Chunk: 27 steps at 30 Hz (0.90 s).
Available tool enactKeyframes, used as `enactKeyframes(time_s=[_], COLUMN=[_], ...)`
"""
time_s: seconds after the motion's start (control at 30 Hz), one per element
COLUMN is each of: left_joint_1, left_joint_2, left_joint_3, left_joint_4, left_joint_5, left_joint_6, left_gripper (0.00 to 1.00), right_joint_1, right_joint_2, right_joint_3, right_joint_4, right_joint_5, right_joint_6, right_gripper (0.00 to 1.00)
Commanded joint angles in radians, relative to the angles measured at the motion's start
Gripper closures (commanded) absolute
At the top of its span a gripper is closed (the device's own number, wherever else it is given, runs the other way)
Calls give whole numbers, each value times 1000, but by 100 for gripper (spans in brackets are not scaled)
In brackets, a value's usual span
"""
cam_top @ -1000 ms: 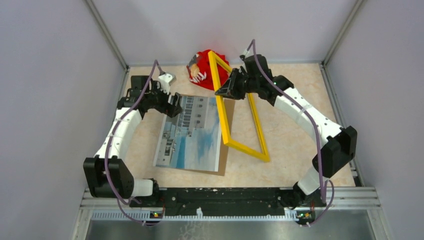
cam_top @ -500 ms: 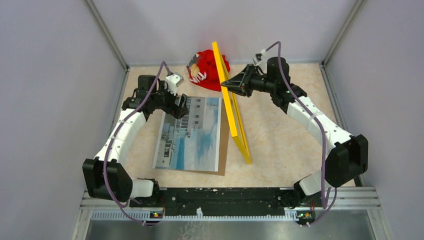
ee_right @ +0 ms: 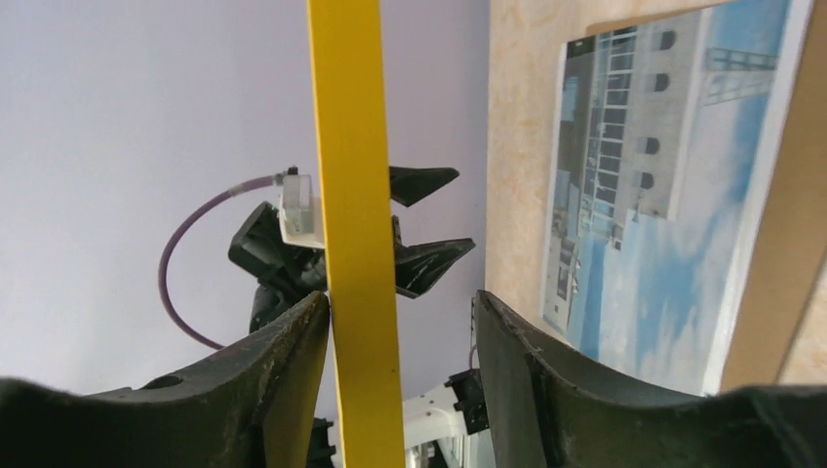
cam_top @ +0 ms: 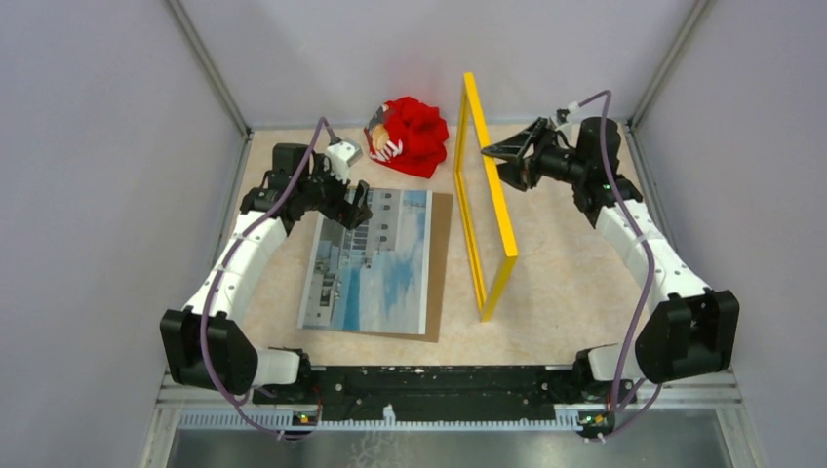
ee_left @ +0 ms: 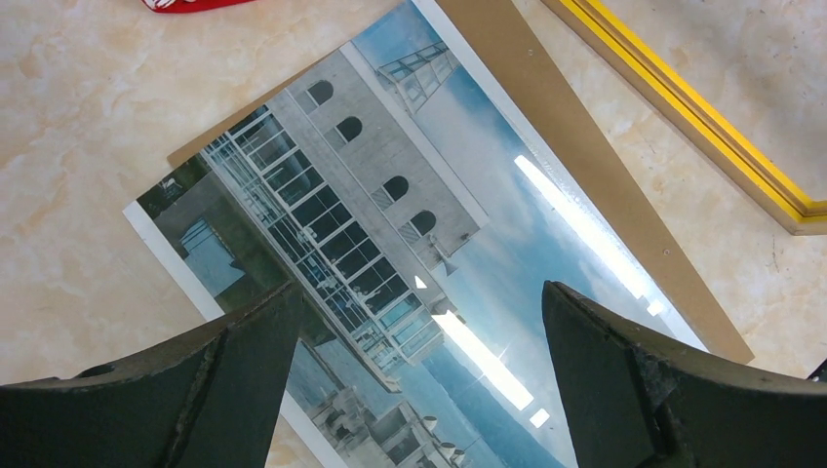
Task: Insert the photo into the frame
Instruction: Turn over the photo frame at the center of the board.
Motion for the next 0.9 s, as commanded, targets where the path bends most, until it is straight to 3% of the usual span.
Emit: enactKeyframes(time_s=[0.0,0.1,0.53,0.73,0.87], left_joint_1=[-5,-6,-10,-11,-11], left_joint_2=[-20,-17,-6,-8,-8], left_joint_3=[30,28,13,12,1], left_joint_4=[40,42,50,51,60], left_joint_5=[-15,-16,-19,-19,-19], left_joint_6=[-11,-12,-11,-10,-10], left_gripper=[2,2,2,2,2], right_joint_1=[-75,-123,-282,-282,-282], right_joint_2=[-59,-67,-88,-26,-16], right_joint_3=[16,68,198,267,223], right_joint_4=[-104,-222,-525,-761,-813], right_joint_5=[-40,-31,-9,179,311], right_joint_6=[-68,-161,-413,-622,-725], right_gripper=[42,37,37,38,43])
